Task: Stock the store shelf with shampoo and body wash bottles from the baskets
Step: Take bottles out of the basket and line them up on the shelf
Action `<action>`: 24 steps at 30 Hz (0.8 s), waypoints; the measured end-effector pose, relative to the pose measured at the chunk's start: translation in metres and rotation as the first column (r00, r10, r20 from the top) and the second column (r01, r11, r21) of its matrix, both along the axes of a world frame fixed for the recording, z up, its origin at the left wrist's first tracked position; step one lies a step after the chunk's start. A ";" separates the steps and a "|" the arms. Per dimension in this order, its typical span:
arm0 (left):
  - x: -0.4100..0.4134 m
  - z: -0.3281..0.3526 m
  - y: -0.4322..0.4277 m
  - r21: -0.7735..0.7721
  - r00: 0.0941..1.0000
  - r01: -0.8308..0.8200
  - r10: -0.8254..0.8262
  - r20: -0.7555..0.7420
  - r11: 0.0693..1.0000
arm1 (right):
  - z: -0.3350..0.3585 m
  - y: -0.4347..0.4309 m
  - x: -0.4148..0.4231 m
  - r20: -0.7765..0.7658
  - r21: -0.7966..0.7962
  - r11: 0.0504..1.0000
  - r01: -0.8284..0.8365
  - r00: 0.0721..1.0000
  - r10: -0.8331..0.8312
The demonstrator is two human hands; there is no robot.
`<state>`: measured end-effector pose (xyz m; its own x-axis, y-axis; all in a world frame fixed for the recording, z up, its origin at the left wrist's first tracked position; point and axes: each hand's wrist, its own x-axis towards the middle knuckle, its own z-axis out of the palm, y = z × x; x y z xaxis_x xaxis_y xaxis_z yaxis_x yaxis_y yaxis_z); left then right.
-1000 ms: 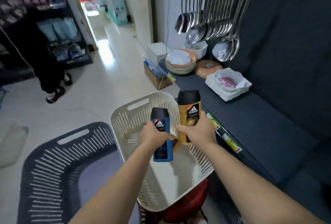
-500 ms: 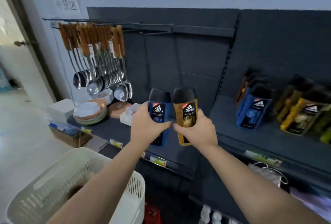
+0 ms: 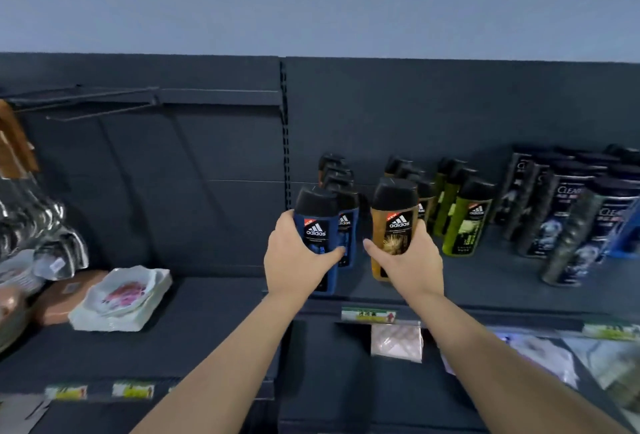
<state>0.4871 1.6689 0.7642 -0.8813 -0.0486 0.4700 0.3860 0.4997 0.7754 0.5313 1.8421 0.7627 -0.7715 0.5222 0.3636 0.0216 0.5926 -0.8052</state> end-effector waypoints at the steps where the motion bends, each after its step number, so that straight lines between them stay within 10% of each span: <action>1: -0.002 -0.002 0.008 -0.008 1.000 0.004 -0.004 0.000 1.000 | -0.001 0.010 -0.001 0.003 -0.021 0.999 0.027 1.000 -0.027; 24: -0.021 -0.033 0.061 -0.109 0.997 -0.071 0.069 -0.022 0.992 | -0.041 0.080 -0.046 0.038 -0.137 0.986 0.094 0.995 -0.090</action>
<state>0.4663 1.7297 0.7311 -0.8690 -0.0576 0.4915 0.3602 0.6073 0.7081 0.4856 1.9221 0.7213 -0.7276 0.6351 0.2593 0.0973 0.4698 -0.8774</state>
